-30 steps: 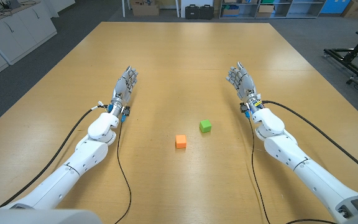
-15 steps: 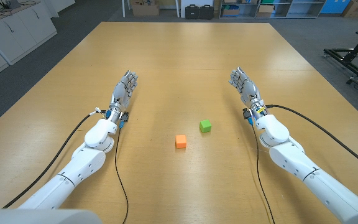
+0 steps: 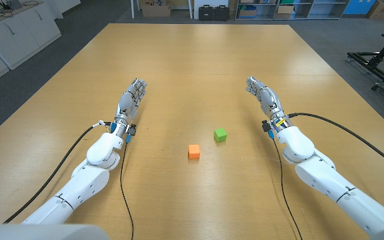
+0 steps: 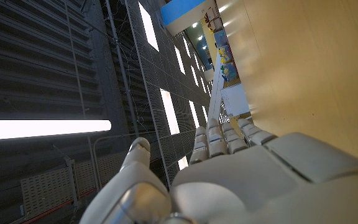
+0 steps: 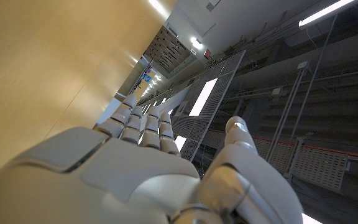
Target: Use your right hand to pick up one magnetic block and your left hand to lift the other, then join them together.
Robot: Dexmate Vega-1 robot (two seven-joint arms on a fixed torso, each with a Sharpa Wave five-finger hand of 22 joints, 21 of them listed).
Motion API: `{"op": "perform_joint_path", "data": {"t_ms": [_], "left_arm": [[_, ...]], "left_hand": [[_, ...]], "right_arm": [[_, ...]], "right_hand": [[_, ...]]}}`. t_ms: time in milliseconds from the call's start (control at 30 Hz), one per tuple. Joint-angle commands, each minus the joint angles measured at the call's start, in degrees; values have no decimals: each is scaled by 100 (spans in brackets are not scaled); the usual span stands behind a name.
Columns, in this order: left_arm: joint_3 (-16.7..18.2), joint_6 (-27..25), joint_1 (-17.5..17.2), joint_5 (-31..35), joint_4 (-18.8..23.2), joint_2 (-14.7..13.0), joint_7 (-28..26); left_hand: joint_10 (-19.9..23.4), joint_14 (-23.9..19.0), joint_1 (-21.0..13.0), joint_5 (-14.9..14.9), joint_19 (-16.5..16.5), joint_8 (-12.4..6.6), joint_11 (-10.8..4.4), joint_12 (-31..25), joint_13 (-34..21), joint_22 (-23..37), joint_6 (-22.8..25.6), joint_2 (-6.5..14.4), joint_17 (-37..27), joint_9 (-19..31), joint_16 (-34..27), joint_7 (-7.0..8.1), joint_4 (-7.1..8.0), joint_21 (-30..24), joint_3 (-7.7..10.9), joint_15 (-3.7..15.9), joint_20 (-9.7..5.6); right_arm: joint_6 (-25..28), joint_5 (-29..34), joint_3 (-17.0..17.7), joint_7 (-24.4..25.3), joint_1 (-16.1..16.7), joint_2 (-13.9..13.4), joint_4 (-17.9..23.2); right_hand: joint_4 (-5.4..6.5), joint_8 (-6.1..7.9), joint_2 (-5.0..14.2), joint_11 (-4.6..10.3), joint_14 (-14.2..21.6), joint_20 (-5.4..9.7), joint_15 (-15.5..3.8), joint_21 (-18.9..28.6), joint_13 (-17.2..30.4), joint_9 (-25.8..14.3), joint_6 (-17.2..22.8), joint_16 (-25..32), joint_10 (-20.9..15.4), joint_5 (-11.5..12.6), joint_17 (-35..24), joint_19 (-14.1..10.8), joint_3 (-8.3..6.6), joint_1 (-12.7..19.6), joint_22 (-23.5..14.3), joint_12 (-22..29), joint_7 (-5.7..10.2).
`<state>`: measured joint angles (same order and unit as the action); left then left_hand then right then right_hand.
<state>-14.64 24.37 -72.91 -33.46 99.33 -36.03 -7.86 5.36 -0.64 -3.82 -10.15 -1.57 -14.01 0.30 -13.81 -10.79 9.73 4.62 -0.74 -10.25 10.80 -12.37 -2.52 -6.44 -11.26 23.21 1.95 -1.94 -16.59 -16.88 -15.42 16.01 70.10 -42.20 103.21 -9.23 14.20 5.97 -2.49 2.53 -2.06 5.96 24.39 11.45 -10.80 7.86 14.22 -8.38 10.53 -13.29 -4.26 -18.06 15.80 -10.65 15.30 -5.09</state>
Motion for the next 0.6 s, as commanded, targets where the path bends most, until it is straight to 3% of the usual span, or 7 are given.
{"op": "perform_joint_path", "data": {"t_ms": [33, 167, 333, 600], "left_arm": [[82, 217, -324, 182, 152, 14, -126], [56, 285, -329, 199, 87, 52, -75], [74, 365, -413, 281, 143, 66, -113], [119, 405, -486, 401, 155, 83, -192]], "left_hand": [[53, -70, -53, -11, 73, -24, 10, -39, -27, 18, 64, 19, -19, 14, -20, 3, -52, -22, 14, 41, -445], [113, -112, -63, -12, 105, -44, -18, -49, -28, 18, 144, 26, -19, 16, -22, 43, -73, -26, 26, 74, -427], [141, -131, -68, -13, 124, -46, -19, -53, -28, 19, 167, 30, -19, 17, -21, 72, -84, -29, 33, 67, -422], [170, -155, -75, -13, 134, -47, -42, -53, -29, 19, 194, 34, -19, 18, -19, 78, -100, -26, 42, 68, -419]], "right_arm": [[214, 718, 164, 358, 400, -289, 428], [286, 1030, 200, 523, 541, -331, 569], [515, 1511, 249, 749, 732, -409, 858], [823, 1919, 304, 847, 925, -480, 1156]], "right_hand": [[-47, -10, 23, 113, 92, -20, 16, 1, 12, -19, -4, 35, -32, 10, -16, -67, -86, 209, -21, 43, 211], [-69, -1, 15, 212, 165, -38, 25, -7, 11, -18, 54, 51, -102, 3, -15, -97, -121, 328, -20, 62, 313], [-92, -14, -13, 231, 47, -72, 0, -82, 13, -17, 55, -8, -106, 2, -13, 43, -152, 453, -18, 56, 307], [-95, 51, -59, 239, 110, -43, -21, -75, 30, -27, 258, 6, -318, 1, -18, -61, -184, 614, -17, 135, 258]]}}
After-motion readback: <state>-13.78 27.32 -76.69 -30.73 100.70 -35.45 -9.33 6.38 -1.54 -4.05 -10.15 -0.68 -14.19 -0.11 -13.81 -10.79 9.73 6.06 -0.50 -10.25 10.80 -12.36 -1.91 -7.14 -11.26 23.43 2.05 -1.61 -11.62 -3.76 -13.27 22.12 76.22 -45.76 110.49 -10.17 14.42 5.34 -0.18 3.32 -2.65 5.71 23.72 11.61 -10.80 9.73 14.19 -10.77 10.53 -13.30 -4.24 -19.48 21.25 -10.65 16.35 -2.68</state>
